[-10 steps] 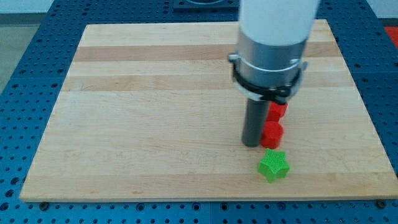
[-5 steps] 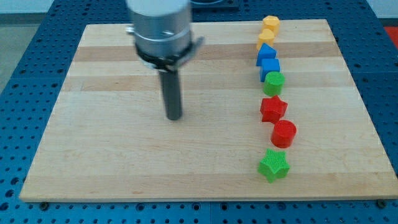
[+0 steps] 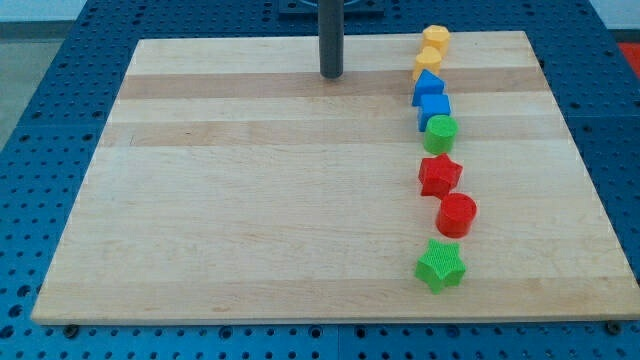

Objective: Push the red circle a bit left

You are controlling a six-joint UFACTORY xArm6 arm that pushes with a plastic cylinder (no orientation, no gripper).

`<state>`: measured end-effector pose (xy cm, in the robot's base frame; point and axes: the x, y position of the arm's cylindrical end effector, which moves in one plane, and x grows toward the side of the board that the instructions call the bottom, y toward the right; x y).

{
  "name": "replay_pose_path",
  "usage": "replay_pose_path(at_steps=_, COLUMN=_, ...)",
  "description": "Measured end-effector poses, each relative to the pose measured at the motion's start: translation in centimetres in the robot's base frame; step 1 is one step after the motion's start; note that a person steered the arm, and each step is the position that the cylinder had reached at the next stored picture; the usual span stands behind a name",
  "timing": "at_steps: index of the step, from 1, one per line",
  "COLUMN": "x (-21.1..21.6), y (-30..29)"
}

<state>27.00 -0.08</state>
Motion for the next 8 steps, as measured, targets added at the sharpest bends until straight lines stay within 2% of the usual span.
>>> replay_pose_path(at_steps=1, x=0.0, y=-0.1)
replay_pose_path(at_steps=2, x=3.3, y=-2.4)
replay_pose_path(at_steps=3, x=14.8, y=-2.7)
replay_pose_path(at_steps=4, x=28.8, y=-3.1)
replay_pose_path(at_steps=5, x=34.9, y=-0.6)
replay_pose_path(at_steps=8, x=34.8, y=16.7)
